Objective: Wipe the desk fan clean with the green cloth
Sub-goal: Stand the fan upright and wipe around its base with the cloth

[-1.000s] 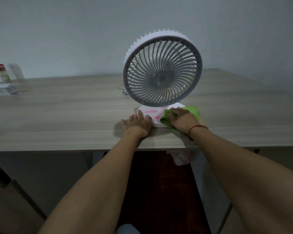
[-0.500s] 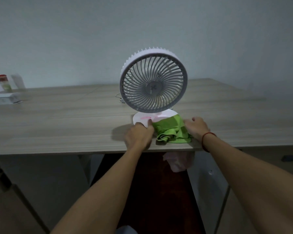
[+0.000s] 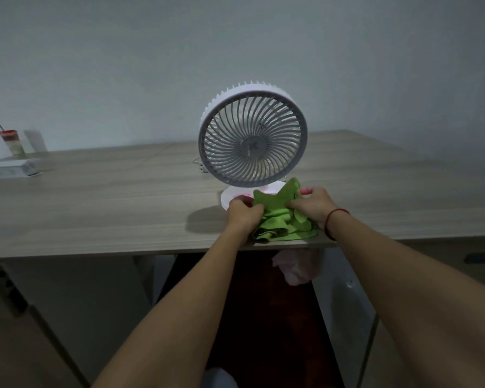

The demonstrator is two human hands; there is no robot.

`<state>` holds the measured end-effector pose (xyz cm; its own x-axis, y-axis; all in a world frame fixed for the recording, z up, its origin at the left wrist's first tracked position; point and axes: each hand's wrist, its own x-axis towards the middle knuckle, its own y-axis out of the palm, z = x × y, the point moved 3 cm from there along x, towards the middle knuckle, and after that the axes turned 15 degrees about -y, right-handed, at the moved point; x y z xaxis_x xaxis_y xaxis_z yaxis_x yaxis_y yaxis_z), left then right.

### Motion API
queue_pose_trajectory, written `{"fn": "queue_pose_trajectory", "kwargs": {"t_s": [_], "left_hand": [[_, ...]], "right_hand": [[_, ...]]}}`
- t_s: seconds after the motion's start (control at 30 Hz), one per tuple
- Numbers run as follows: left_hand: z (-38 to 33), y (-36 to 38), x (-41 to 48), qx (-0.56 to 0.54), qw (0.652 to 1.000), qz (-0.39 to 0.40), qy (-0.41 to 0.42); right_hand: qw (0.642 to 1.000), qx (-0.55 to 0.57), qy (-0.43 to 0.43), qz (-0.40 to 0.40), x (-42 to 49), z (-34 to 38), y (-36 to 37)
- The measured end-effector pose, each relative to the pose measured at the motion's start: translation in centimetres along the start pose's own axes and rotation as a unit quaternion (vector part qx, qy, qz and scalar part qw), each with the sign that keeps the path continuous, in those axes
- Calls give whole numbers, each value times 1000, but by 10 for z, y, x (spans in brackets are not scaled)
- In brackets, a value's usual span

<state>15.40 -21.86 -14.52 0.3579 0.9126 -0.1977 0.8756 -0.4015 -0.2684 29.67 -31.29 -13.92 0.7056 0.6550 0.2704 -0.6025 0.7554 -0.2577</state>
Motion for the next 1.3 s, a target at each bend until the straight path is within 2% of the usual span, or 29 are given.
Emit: {"fn": "queue_pose_trajectory", "kwargs": {"t_s": [0.13,0.27,0.4,0.5,0.57,0.63,0.7,0.77,0.83,0.93,1.07,1.2,1.3], "left_hand": [[2,-6,-12,-36,997,-54,43],[-1,-20,-6,21,990,-110,90],[-1,-35,11,89,982,-138,94],[-3,-43,25,158,974,-155,45],[-4,-49,29,233,955,-180,23],[-8,-48,25,287,930,-213,85],[-11,-39,20,281,925,-198,161],[-12,-24,15,295,929,-140,177],[-7,-9,12,345,922,-90,154],[-2,3,14,391,909,-61,129],[1,-4,38,448,885,-76,103],[0,-23,67,439,893,-93,46],[-6,-27,81,446,892,-70,19]], "right_hand": [[993,102,42,33,-7,5,2],[997,75,25,23,-9,2,9],[996,82,-8,19,-3,5,30],[999,1,-38,-23,14,2,37],[993,-78,-73,-53,19,2,30],[983,-144,-110,-31,22,-2,26],[970,-203,-131,37,23,-10,28],[961,-228,-136,73,22,-14,30],[962,-234,-125,68,23,-15,30],[963,-240,-111,48,24,-15,28],[960,-244,-128,49,20,-14,29],[958,-249,-134,54,22,-15,29],[948,-274,-147,71,21,-17,31]]}}
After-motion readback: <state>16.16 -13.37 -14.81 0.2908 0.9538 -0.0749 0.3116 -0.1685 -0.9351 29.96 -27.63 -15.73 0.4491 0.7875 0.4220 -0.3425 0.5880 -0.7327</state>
